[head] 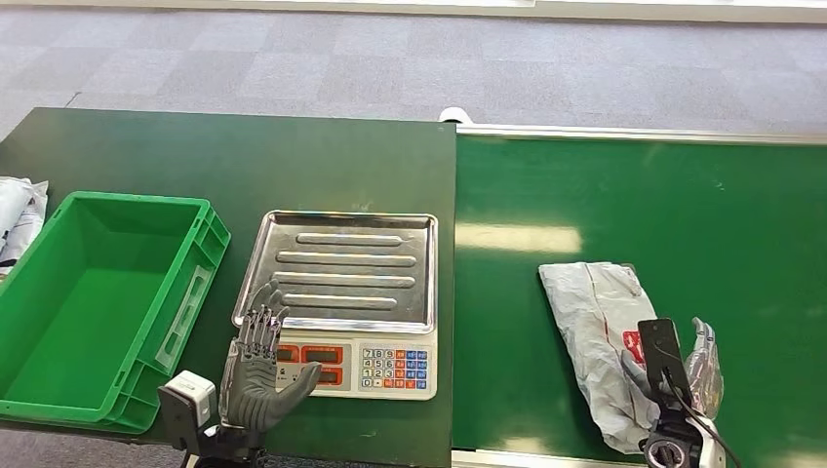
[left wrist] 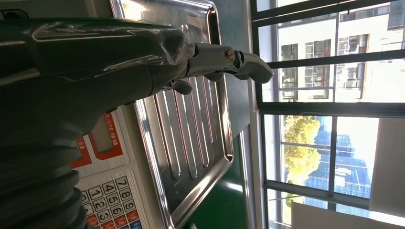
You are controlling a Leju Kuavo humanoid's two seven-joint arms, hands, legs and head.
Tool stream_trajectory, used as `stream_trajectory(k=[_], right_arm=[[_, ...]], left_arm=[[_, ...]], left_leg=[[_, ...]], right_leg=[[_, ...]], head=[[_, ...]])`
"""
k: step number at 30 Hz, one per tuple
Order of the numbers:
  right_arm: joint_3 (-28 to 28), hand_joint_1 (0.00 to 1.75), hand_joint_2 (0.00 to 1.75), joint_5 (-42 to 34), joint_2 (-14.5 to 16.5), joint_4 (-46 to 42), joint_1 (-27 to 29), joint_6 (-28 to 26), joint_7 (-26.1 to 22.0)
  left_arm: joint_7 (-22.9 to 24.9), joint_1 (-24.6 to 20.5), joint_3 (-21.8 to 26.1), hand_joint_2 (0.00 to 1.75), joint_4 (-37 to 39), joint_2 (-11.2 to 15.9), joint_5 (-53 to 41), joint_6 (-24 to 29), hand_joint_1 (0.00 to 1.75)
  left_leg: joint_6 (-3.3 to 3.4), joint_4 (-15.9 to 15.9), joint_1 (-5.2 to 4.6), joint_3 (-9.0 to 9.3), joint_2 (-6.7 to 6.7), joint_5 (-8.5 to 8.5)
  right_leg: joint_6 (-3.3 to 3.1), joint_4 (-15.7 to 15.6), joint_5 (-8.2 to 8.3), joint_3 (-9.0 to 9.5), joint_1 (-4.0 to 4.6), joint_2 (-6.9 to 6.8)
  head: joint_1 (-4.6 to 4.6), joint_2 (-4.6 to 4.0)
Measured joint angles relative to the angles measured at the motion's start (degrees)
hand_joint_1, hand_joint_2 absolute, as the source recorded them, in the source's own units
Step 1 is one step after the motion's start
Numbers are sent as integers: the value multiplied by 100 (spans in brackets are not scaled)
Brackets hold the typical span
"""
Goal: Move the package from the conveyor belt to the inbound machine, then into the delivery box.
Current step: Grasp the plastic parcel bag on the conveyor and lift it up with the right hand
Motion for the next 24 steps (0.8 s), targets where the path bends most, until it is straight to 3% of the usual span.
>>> stream_trajectory(k=[7, 11, 12, 15, 16, 24], right_arm=[[-32, 0, 175, 15, 1, 165, -72, 14, 11], [-39, 0, 175, 235, -8, 293, -112, 263, 276], [-37, 14, 175, 345, -10, 365, -130, 342, 368], [-23, 125, 175, 559, -8, 646, -213, 500, 495], [-19, 147, 175, 575, -5, 734, -245, 533, 497], [2, 151, 175, 640, 31, 1067, -411, 623, 469]], left_arm=[[4, -3, 0, 175, 11, 3, 0, 3, 0], [14, -6, 0, 175, 18, 8, 0, 12, 0], [18, -10, 0, 175, 26, 9, 0, 20, 0], [29, -35, 0, 175, 64, 11, 0, 52, 0], [34, -46, 0, 175, 76, 11, -1, 59, 0], [70, -63, 0, 175, 110, 15, -2, 96, 0]], left_leg=[[0, 0, 0, -1, 0, 0], [0, 0, 0, 0, 0, 0], [0, 0, 0, 0, 0, 0], [0, 0, 0, 0, 0, 0], [0, 0, 0, 0, 0, 0], [0, 0, 0, 0, -1, 0]], right_leg=[[0, 0, 0, 1, 0, 0], [0, 0, 0, 1, 0, 0], [0, 0, 0, 1, 0, 0], [0, 0, 0, 1, 0, 0], [0, 0, 0, 1, 0, 0], [0, 0, 0, 3, 0, 0]], head=[[1, 0], [0, 0], [1, 0], [1, 0], [1, 0], [1, 0]])
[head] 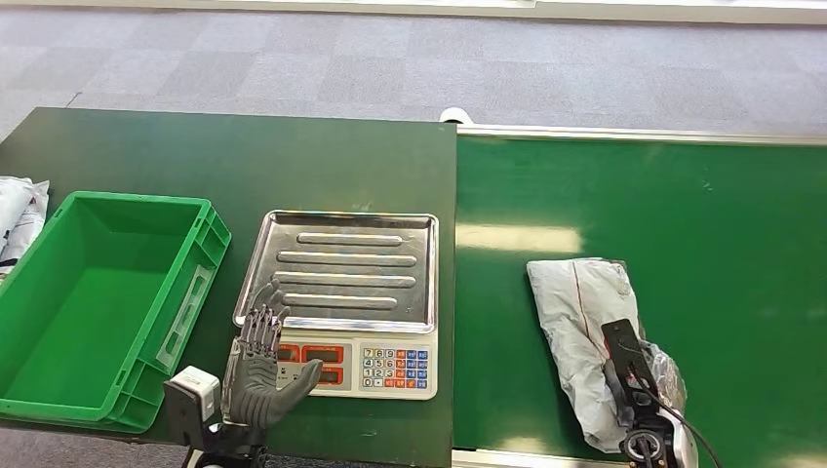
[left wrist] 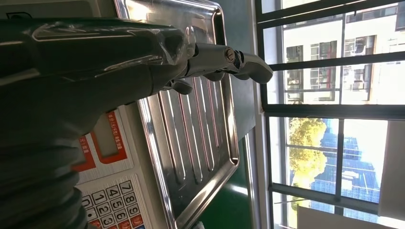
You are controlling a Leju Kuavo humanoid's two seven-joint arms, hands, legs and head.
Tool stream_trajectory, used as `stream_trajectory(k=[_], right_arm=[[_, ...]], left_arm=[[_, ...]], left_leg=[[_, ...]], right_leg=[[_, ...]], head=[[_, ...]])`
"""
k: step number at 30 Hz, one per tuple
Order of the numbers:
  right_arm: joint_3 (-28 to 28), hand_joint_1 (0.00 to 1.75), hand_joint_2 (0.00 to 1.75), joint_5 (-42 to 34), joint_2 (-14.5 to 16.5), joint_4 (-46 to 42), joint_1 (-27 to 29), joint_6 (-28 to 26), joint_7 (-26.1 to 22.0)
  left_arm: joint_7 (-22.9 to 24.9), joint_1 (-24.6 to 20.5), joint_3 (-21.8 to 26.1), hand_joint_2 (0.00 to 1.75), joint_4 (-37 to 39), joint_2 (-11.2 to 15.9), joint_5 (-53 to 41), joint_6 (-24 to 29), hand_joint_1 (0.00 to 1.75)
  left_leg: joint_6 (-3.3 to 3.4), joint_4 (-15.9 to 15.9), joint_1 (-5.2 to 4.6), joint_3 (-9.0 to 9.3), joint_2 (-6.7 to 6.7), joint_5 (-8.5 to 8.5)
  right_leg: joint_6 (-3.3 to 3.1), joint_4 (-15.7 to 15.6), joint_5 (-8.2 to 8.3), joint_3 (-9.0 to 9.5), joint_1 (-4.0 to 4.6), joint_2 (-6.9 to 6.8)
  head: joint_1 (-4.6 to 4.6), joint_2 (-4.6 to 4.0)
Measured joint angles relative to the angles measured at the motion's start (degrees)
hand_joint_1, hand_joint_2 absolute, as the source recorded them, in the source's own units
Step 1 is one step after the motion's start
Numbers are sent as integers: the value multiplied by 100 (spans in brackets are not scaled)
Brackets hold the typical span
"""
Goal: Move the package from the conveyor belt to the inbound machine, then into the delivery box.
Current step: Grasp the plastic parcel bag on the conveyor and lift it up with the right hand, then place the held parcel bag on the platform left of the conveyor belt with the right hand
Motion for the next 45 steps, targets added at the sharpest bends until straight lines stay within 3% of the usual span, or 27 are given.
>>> stream_trajectory(k=[6, 13, 20, 28, 35, 39, 45], right_arm=[[44, 170, 175, 110, 20, 32, -18, -179, -165], [111, 166, 175, -79, 77, -43, -9, -441, -568], [308, 175, 175, -200, 81, -445, 19, -480, -1007], [916, 175, 175, -413, 97, -1566, -46, -687, -1406], [1299, 174, 175, -570, 99, -1956, -203, -771, -1542], [1580, 173, 175, -622, 116, -1989, -657, -657, -1620], [2066, 175, 175, -1002, 299, -1681, -1620, 161, -1496]], left_arm=[[7, 59, 0, 175, -1, 2, 2, 65, 0], [7, 104, 7, 175, -28, 0, 5, 103, 0], [-23, 142, 16, 175, -89, 0, 78, 28, 0], [-106, 145, 30, 175, -152, -1, 119, -155, 0], [-123, 71, 38, 175, -151, -9, 101, -205, 0], [-151, -138, 45, 175, -95, -17, 34, -366, 0], [-182, -666, 23, 175, 225, -67, -2, -503, 0]], left_leg=[[0, 0, 0, -1, -1, 0], [0, 0, 0, -2, -1, 0], [0, 0, 0, -3, -1, 0], [0, 0, 0, -2, 0, 1], [1, 0, 0, -4, 0, 2], [1, 0, 0, -4, 5, 4], [3, 0, 1, -1, 2, 14]], right_leg=[[0, 0, 0, -1, 0, 0], [0, 0, 0, -2, 0, 0], [0, 0, 0, -1, 0, 0], [0, 0, 0, -4, 0, 0], [0, 1, 1, -1, 0, 0], [-1, 1, 4, -5, 0, 3], [-2, 3, 7, -1, 2, 2]], head=[[-1, 0], [0, 0], [0, 0], [-1, 0], [0, 0], [0, 0], [0, 0]])
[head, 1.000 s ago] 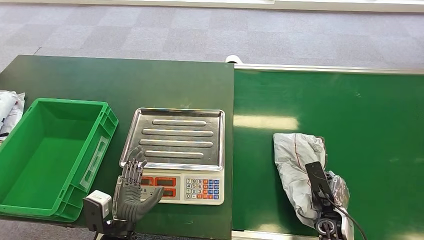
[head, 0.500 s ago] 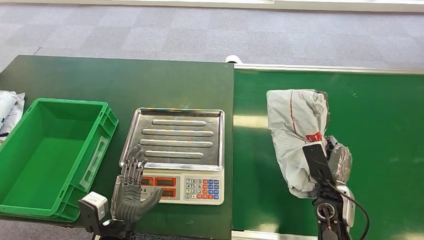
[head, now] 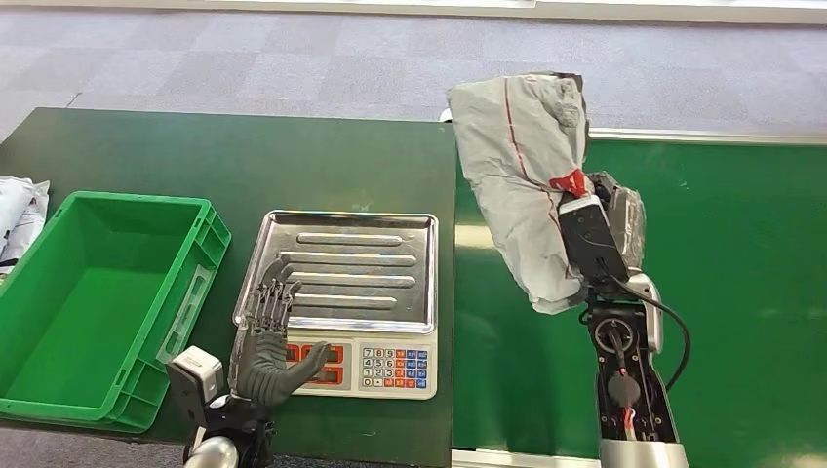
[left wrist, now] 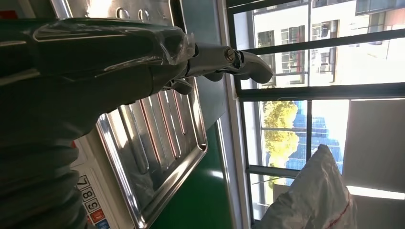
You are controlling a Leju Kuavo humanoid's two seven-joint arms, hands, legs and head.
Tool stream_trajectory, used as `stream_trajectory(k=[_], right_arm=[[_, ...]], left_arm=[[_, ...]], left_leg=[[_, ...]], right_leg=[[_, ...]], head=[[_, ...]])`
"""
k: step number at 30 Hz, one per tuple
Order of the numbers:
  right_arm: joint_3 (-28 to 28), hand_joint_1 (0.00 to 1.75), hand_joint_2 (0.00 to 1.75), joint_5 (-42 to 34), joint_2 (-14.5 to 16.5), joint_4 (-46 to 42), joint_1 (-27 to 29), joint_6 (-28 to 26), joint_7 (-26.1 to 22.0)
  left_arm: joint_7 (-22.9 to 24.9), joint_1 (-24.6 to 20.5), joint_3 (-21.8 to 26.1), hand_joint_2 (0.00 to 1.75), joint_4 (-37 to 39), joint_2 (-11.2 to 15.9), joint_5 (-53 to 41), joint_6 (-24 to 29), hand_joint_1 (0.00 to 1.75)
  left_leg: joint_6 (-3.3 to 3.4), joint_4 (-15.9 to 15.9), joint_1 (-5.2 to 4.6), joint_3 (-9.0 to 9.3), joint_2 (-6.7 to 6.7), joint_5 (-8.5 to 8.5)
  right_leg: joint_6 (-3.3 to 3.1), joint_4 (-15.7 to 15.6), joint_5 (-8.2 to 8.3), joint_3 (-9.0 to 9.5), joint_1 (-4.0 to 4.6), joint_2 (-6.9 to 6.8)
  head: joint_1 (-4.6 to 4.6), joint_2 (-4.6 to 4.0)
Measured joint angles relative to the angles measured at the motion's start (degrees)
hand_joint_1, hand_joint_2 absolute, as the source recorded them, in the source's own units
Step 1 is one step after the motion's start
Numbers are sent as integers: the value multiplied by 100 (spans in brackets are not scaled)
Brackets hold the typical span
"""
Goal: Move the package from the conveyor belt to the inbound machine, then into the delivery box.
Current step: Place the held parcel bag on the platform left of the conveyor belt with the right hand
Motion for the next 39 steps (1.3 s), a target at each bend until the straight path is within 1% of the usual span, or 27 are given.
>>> stream_trajectory(k=[3, 6, 9, 11, 17, 22, 28, 30, 33, 34, 39], right_arm=[[222, 175, 175, -346, 165, 471, -320, 319, -91], [431, 175, 175, -754, 427, 1122, -541, 543, -289], [643, 175, 175, -845, 702, 1769, -687, 593, -344], [734, 174, 175, -855, 823, 2068, -753, 592, -350], [968, 175, 175, -776, 1061, 2807, -944, 890, -352], [1343, 175, 175, -386, 1271, 3383, -1025, 819, -424], [1564, 173, 175, -273, 1345, 3728, -1101, 820, -476], [1603, 167, 175, -267, 1353, 3820, -1121, 841, -531], [1629, 41, 175, -304, 1355, 3939, -1145, 920, -661], [1632, 1, 175, -320, 1358, 3971, -1153, 947, -701], [1639, 0, 175, -346, 1399, 4119, -1198, 976, -771]], left_arm=[[38, -274, -4, 175, 169, -22, 49, -10, 0], [78, -507, -4, 175, 302, -64, 69, -11, 0], [110, -666, -3, 175, 390, -119, 75, -7, 0], [120, -717, -2, 175, 433, -137, 80, -4, 0], [136, -815, 1, 175, 563, -183, 156, 32, 0], [184, -942, 29, 175, 659, -233, 404, 33, 0], [179, -1021, 97, 175, 695, -259, 454, 117, 0], [168, -1037, 138, 175, 693, -263, 459, 202, 0], [157, -1042, 199, 175, 688, -262, 461, 308, 0], [149, -1041, 213, 175, 688, -261, 467, 340, 0], [92, -1040, 254, 175, 686, -254, 485, 417, 0]], left_leg=[[0, 0, 0, -1, -1, 0], [0, 0, 0, -3, -1, 0], [0, 0, 0, -5, -3, -1], [0, 0, 0, -8, -4, -1], [0, 0, 0, -10, -1, -1], [0, 1, 0, -10, -3, -1], [0, 1, 0, -11, -3, -1], [0, 1, -1, -11, -4, -1], [0, 1, -1, -11, -4, -1], [0, 1, 0, -11, -4, -1], [0, 1, 0, -11, -4, -1]], right_leg=[[0, 1, 0, 0, 0, 0], [0, 1, 0, -3, 0, 1], [1, 1, -1, -7, 0, -1], [1, 1, -2, -8, 0, -2], [1, 1, -1, -10, 0, -1], [1, 1, -1, -11, 1, -1], [1, 1, -1, -12, 0, -1], [1, 1, -1, -12, 0, -1], [1, 1, -1, -12, 0, -1], [1, 1, -1, -12, 0, -1], [1, 1, -1, -12, 1, -1]], head=[[0, 0], [-1, 0], [-2, 0], [-1, 0], [1, 0], [0, 0], [2, 0], [1, 0], [0, 0], [0, 0], [1, 0]])
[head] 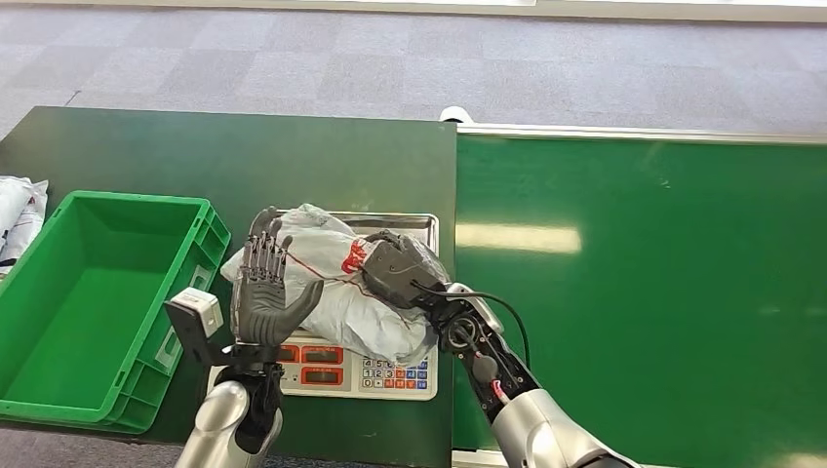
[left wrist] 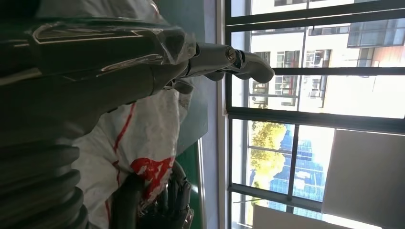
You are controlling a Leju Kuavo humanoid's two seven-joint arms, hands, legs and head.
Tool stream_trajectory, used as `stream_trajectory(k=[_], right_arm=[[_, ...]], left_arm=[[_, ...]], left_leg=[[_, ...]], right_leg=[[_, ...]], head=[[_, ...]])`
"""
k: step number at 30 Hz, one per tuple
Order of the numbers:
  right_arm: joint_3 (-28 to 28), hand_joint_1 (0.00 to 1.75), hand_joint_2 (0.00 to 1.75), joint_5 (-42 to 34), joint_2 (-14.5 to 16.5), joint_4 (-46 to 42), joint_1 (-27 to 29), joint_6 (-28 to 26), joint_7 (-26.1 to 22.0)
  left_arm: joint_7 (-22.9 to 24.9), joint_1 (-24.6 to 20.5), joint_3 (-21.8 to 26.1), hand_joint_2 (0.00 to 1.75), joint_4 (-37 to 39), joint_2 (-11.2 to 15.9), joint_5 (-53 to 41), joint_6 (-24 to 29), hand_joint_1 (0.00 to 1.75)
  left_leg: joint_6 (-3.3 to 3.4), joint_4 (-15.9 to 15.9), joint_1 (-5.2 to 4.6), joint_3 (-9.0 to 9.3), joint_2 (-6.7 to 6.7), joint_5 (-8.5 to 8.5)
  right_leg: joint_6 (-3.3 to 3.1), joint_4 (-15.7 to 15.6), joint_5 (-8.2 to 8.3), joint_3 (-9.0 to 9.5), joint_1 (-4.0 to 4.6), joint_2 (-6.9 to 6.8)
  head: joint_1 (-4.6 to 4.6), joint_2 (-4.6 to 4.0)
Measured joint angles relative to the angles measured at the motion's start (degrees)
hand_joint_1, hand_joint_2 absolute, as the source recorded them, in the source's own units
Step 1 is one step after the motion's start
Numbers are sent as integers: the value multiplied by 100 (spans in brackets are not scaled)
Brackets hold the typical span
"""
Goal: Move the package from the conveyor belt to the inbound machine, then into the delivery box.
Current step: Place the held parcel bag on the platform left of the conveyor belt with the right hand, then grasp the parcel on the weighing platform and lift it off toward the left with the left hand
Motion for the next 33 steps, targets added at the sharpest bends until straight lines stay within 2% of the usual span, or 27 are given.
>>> stream_trajectory(k=[6, 10, 13, 17, 21, 24, 28, 33], right_arm=[[-1, 0, 175, -2, 36, 87, -44, -335, -45], [-86, 0, 175, -276, 30, -68, -53, -643, -283], [-266, 0, 175, -722, -20, -558, 16, -646, -488], [-444, 0, 175, -987, -151, -1424, 167, -681, -463], [-519, 0, 175, -992, -250, -1977, 277, -787, -416], [-539, 0, 175, -696, -383, -2421, 381, -976, -259], [-666, 0, 175, -315, -687, -3287, 738, -958, -72], [-1010, 0, 175, -579, -1122, -4423, 1782, -894, -254]], left_arm=[[-52, 6, 18, 175, -15, 6, 31, 116, 0], [-81, 77, 41, 175, -75, 29, 58, 186, 0], [-96, 168, 57, 175, -119, 42, 58, 197, 0], [-119, 262, 79, 175, -172, 49, 53, 208, 0], [-121, 292, 100, 175, -204, 50, 9, 209, 0], [-93, 307, 136, 175, -221, 57, -126, 212, 0], [-34, 490, 309, 175, -402, 83, -356, 230, 0], [-67, 839, 576, 175, -825, 169, -1136, 329, 0]], left_leg=[[0, 0, -1, 0, 0, 0], [0, 0, 0, 0, 1, 0], [0, 1, 0, 0, 1, 0], [0, 1, -1, -1, 2, -1], [0, 1, -1, -1, 2, 0], [0, 1, 0, -1, 0, 0], [-1, 1, -1, -1, 0, -3], [-3, 2, -1, -5, -7, -15]], right_leg=[[0, 0, 0, 0, -1, 0], [0, 0, 0, -2, -1, 0], [0, 0, 0, -4, -1, 0], [0, 0, 0, -4, -1, 0], [0, -1, 0, -6, -1, 0], [0, -1, 0, -5, -1, 0], [0, -1, -1, -5, -1, 0], [3, -4, -8, -8, -1, -2]], head=[[0, 0], [-1, 0], [-1, 0], [0, 0], [-1, 0], [-1, 0], [0, 0], [0, 0]])
